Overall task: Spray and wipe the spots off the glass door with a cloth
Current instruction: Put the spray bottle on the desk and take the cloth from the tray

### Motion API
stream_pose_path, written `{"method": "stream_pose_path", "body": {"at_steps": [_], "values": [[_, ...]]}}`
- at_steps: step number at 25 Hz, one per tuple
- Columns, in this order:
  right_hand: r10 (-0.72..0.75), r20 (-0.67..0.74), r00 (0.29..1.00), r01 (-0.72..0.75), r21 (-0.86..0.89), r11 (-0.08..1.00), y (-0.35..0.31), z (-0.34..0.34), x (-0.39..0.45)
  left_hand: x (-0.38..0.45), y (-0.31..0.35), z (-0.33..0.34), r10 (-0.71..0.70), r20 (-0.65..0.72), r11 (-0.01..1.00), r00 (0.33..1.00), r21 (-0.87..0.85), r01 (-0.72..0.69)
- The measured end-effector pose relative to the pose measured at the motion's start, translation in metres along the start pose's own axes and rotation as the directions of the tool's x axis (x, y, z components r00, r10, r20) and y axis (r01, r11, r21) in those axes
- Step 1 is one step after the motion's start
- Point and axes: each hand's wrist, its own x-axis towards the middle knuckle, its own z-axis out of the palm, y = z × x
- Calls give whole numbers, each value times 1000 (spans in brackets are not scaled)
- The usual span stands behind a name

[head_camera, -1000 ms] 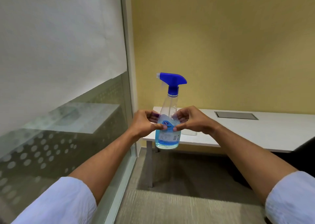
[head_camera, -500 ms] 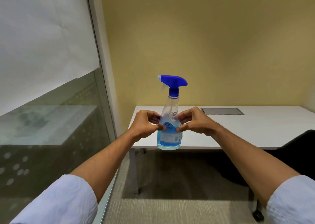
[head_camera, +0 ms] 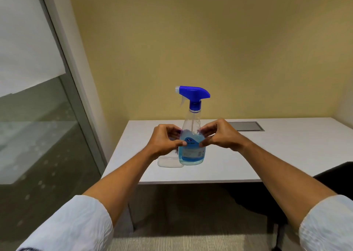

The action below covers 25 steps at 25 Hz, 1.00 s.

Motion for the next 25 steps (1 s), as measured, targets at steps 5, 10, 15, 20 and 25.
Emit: {"method": "stream_pose_path", "body": {"at_steps": [5, 10, 15, 20, 25], "values": [[52, -42, 998, -53, -6, 999, 48, -26, 39, 63, -21, 35, -13, 57, 1000, 998, -18, 14], [112, -103, 988, -115, -21, 993, 92, -44, 85, 130, -47, 63, 2, 105, 999, 994, -35, 2], [155, -139, 978, -156, 3, 988, 130, -42, 128, 185, -79, 78, -33, 146, 999, 989, -20, 36], [193, -142, 971, -197, -8, 980, 168, -25, 167, 216, -120, 92, -102, 142, 995, 985, -4, 103], [223, -126, 967, -221, 30, 975, 213, -9, 203, 243, -158, 105, -169, 118, 986, 978, 13, 169]]}}
